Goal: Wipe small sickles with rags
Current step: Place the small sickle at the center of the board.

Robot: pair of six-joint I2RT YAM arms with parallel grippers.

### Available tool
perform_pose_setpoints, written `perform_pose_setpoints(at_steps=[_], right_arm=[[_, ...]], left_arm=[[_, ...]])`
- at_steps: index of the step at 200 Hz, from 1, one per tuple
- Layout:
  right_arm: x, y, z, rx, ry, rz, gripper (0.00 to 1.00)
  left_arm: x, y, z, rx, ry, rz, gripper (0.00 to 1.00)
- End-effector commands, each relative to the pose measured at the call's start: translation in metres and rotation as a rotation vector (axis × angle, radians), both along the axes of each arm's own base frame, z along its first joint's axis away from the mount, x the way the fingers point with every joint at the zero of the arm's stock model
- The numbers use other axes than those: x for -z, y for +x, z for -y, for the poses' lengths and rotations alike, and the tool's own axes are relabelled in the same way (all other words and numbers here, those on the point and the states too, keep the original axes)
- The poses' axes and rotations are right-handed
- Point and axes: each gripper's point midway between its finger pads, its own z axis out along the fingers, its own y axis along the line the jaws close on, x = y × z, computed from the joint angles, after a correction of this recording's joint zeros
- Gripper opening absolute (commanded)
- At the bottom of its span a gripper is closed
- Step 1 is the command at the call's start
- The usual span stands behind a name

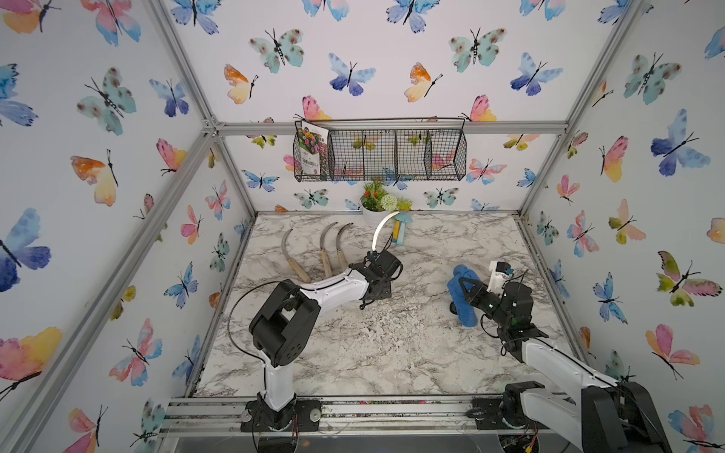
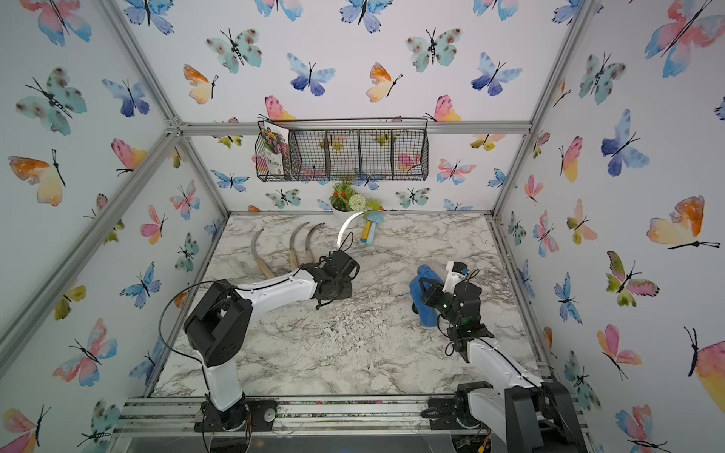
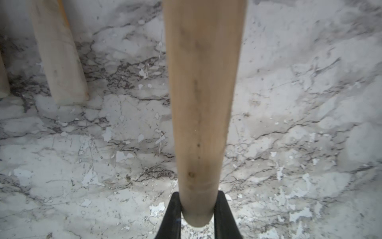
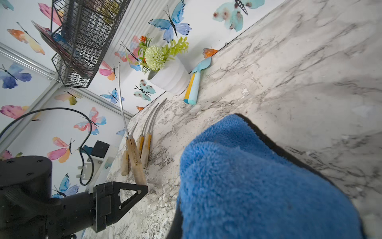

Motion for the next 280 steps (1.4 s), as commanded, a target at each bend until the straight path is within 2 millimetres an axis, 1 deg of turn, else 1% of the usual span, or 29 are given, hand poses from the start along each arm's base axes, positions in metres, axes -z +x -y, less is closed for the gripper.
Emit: perform_pose_setpoints(at_steps=[1,22,30,32,34,45,73,113,126,130,155,164,178,196,206,212,214,226,237,248,257,267,280], right_arm=[[0.023,-0.009,0.011,0.045,-0.052,-0.072,0.02],[0.030,-0.011,0.010,0.034,-0.060,-0.096,0.02],[0.032,-0.012,0.009,0.027,-0.062,-0.103,0.02],[0.032,-0.012,0.009,0.026,-0.062,-0.105,0.02],[0.033,-0.012,0.009,0.024,-0.062,-0.107,0.02],[0.037,-0.013,0.007,0.010,-0.061,-0.119,0.02],[0.044,-0.014,0.003,-0.008,-0.057,-0.138,0.02],[0.053,-0.012,-0.004,-0.053,-0.057,-0.175,0.02],[0.056,-0.012,-0.007,-0.074,-0.054,-0.184,0.02],[0.056,-0.011,-0.008,-0.079,-0.054,-0.185,0.02],[0.055,-0.009,-0.012,-0.099,-0.042,-0.180,0.02],[0.053,-0.007,-0.013,-0.103,-0.041,-0.177,0.02],[0.048,-0.004,-0.014,-0.105,-0.043,-0.172,0.02],[0.040,0.000,-0.015,-0.109,-0.046,-0.161,0.02],[0.035,0.000,-0.015,-0.113,-0.048,-0.150,0.02],[0.032,0.001,-0.015,-0.114,-0.051,-0.138,0.02],[0.031,0.001,-0.015,-0.115,-0.051,-0.134,0.02],[0.022,0.003,-0.017,-0.125,-0.054,-0.108,0.02],[0.016,0.008,-0.016,-0.121,-0.085,-0.106,0.02],[0.009,0.019,-0.009,-0.085,-0.137,-0.112,0.02],[0.005,0.032,-0.002,-0.044,-0.184,-0.114,0.02],[0.003,0.047,0.007,0.012,-0.238,-0.135,0.02],[-0.002,0.068,0.019,0.078,-0.299,-0.145,0.02]], left_arm=[[0.003,0.002,-0.016,-0.085,0.087,-0.046,0.00],[0.016,0.004,-0.012,-0.096,0.067,-0.095,0.00],[0.014,0.006,-0.010,-0.102,0.052,-0.099,0.00],[0.023,0.006,-0.011,-0.104,0.063,-0.116,0.00],[0.026,0.005,-0.012,-0.107,0.066,-0.124,0.00],[0.032,0.008,-0.013,-0.122,0.059,-0.147,0.00],[0.043,0.016,-0.023,-0.180,0.070,-0.175,0.00],[0.055,0.026,-0.019,-0.153,0.066,-0.192,0.00],[0.057,0.027,-0.016,-0.136,0.058,-0.196,0.07],[0.057,0.027,-0.014,-0.132,0.055,-0.196,0.10],[0.050,0.030,-0.013,-0.122,0.033,-0.159,0.40],[0.046,0.031,-0.012,-0.116,0.023,-0.146,0.53],[0.037,0.032,-0.009,-0.100,-0.001,-0.126,0.74],[0.023,0.033,-0.003,-0.078,-0.047,-0.097,0.80],[0.012,0.034,-0.002,-0.074,-0.064,-0.080,0.91],[0.012,0.033,-0.003,-0.074,-0.066,-0.079,0.98],[0.001,0.034,-0.001,-0.072,-0.082,-0.061,1.00],[-0.018,0.034,0.001,-0.058,-0.117,-0.026,0.99],[-0.039,0.033,0.003,-0.040,-0.159,0.017,0.99],[-0.063,0.029,0.004,-0.020,-0.202,0.076,0.99],[-0.082,0.026,0.001,-0.017,-0.236,0.128,0.99],[-0.102,0.022,-0.006,-0.023,-0.268,0.186,0.99],[-0.128,0.020,-0.029,-0.084,-0.258,0.287,0.99]])
